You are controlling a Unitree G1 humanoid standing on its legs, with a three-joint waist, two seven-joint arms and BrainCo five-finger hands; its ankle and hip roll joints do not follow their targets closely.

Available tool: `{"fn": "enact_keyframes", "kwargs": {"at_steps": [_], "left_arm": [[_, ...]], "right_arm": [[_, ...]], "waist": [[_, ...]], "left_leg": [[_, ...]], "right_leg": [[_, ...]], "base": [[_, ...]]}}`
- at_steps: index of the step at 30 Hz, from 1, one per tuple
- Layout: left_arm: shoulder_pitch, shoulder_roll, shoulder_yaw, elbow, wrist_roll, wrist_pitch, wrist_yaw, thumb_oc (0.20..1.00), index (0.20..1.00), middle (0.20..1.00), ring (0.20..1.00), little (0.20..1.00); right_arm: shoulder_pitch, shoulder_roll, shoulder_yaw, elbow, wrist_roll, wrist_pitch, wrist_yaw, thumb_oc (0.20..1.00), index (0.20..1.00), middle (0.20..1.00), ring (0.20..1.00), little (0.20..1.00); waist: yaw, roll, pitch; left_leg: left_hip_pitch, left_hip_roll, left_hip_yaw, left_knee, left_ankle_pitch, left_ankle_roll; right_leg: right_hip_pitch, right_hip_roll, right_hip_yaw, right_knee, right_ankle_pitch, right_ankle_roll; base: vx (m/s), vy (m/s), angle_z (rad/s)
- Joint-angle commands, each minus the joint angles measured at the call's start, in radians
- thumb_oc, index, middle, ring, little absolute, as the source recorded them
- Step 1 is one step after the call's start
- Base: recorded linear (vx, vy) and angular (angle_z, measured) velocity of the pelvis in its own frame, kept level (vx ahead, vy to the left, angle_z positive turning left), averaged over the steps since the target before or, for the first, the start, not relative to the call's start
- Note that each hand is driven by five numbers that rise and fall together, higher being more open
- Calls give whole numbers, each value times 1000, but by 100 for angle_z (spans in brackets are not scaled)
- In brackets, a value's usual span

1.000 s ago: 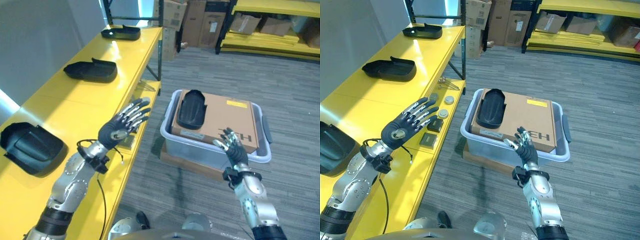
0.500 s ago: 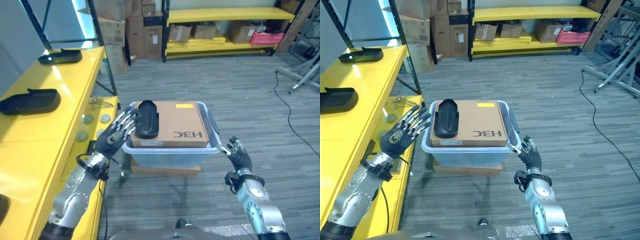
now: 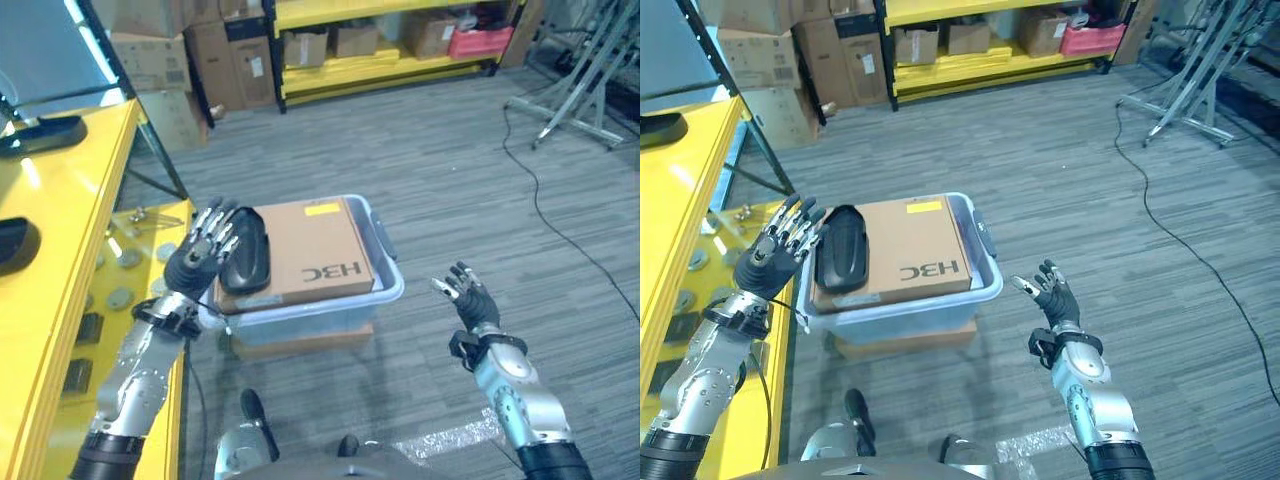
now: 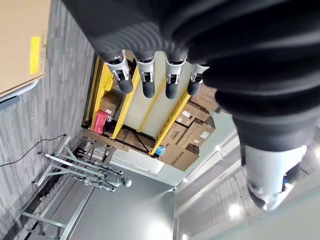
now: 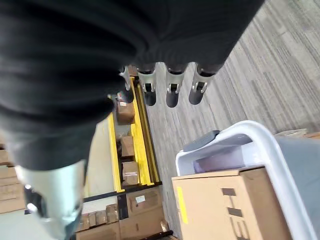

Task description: Move parts from the plastic box to the shelf.

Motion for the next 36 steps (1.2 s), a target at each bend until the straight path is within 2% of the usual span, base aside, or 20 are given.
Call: {"fn": "enact_keyframes", "kwargs": {"at_steps": [1,3,8,9,10,11,12,13,14,15,17,21,24,29,30,33,36], "left_arm": [[17,29,53,-100,-9,17,-31,1000,1000,1000,1000,1000],[31,30,70,-108,-16,43,-45,1000,1000,1000,1000,1000],[37,36,79,-110,-18,77,-84,1000,1000,1000,1000,1000],[37,36,77,-118,17,89,-117,1000,1000,1000,1000,1000],[41,39,77,-121,28,79,-127,1000,1000,1000,1000,1000],[41,39,77,-121,29,79,-127,1000,1000,1000,1000,1000],[51,44,78,-124,21,67,-129,1000,1000,1000,1000,1000],[54,45,78,-125,15,64,-127,1000,1000,1000,1000,1000],[50,54,77,-138,1,53,-114,1000,1000,1000,1000,1000],[23,70,67,-141,-1,43,-104,1000,1000,1000,1000,1000],[15,77,51,-130,-10,23,-99,1000,1000,1000,1000,1000],[8,79,27,-119,-46,-6,-96,1000,1000,1000,1000,1000],[-7,72,11,-123,-34,-9,-79,1000,1000,1000,1000,1000],[18,66,18,-143,-32,35,-89,1000,1000,1000,1000,1000],[30,60,8,-137,-18,39,-101,1000,1000,1000,1000,1000],[42,55,-12,-130,2,26,-112,1000,1000,1000,1000,1000],[18,55,-51,-113,-8,-9,-128,1000,1000,1000,1000,1000]], "right_arm": [[-33,18,-33,-79,31,-38,8,1000,1000,1000,1000,1000],[-36,42,-21,-76,1,-44,-4,1000,1000,1000,1000,1000],[-42,58,-17,-80,-18,-46,-31,1000,1000,1000,1000,1000],[-43,80,-13,-96,-28,-57,-65,1000,1000,1000,1000,1000],[-41,88,-12,-103,-36,-68,-71,1000,1000,1000,1000,1000],[-41,89,-12,-104,-37,-68,-71,1000,1000,1000,1000,1000],[-36,96,-14,-116,-59,-81,-77,1000,1000,1000,1000,1000],[-34,98,-15,-119,-67,-86,-77,1000,1000,1000,1000,1000],[-54,106,-14,-121,-81,-98,-81,1000,1000,1000,1000,1000],[-78,99,-18,-116,-93,-112,-82,1000,1000,1000,1000,1000],[-100,94,-20,-108,-116,-108,-90,1000,1000,1000,1000,1000],[-118,35,-39,-87,-184,-103,-93,1000,1000,1000,1000,1000],[-139,-6,-38,-68,-181,-89,-116,1000,1000,1000,1000,1000],[-156,-18,-29,-12,-209,-24,-160,1000,1000,1000,1000,1000],[-175,-11,-2,33,-218,-16,-180,1000,1000,1000,1000,1000],[-201,4,27,74,-247,-23,-217,1000,1000,1000,1000,1000],[-322,8,70,175,-287,-27,-263,1000,1000,1000,1000,1000]], "waist": [[50,-20,-21],[69,-20,-31],[89,-17,-43],[101,-5,-45],[99,2,-39],[100,0,-40],[94,8,-29],[92,9,-25],[87,13,-8],[82,6,7],[85,1,17],[96,-14,21],[109,-16,20],[139,-9,12],[155,-3,9],[177,5,11],[218,34,37]], "left_leg": [[-23,-27,29,77,-23,34],[1,-72,7,39,-71,65],[10,-120,-12,-2,-97,95],[26,-151,-27,-33,-109,133],[38,-162,-33,-43,-119,155],[36,-165,-31,-44,-120,157],[52,-174,-37,-53,-133,179],[57,-177,-38,-56,-136,184],[63,-178,-54,-42,-150,166],[43,-164,-74,1,-174,150],[40,-151,-76,7,-173,155],[-3,-78,-64,42,-137,96],[-20,-47,-59,40,-112,65],[-2,-47,-74,11,-99,55],[3,-54,-84,3,-96,56],[-3,-67,-107,9,-100,61],[-53,-98,-155,32,-103,70]], "right_leg": [[-2,-97,-95,48,-44,79],[0,-106,-95,47,-42,93],[-1,-108,-98,58,-58,105],[-50,-137,-108,207,-62,133],[-105,-166,-102,322,-49,151],[-112,-172,-99,333,-53,153],[-173,-200,-82,423,-30,161],[-188,-207,-75,439,-24,161],[-219,-214,-39,293,-3,160],[-225,-211,-21,171,31,175],[-229,-227,-16,174,57,184],[-149,-199,-55,50,55,182],[-106,-187,-88,-2,59,174],[-67,-183,-125,-12,48,171],[-59,-184,-136,-8,43,169],[-61,-187,-141,6,38,166],[-99,-209,-152,46,25,165]], "base": [[172,179,-7],[149,168,3],[96,145,8],[95,243,14],[78,230,5],[22,145,0],[16,80,7],[5,-25,5],[-9,-218,-8],[-14,-254,-5],[31,-181,40],[49,-144,39],[14,-70,10],[95,16,10],[96,73,5],[78,107,18],[-45,202,39]]}}
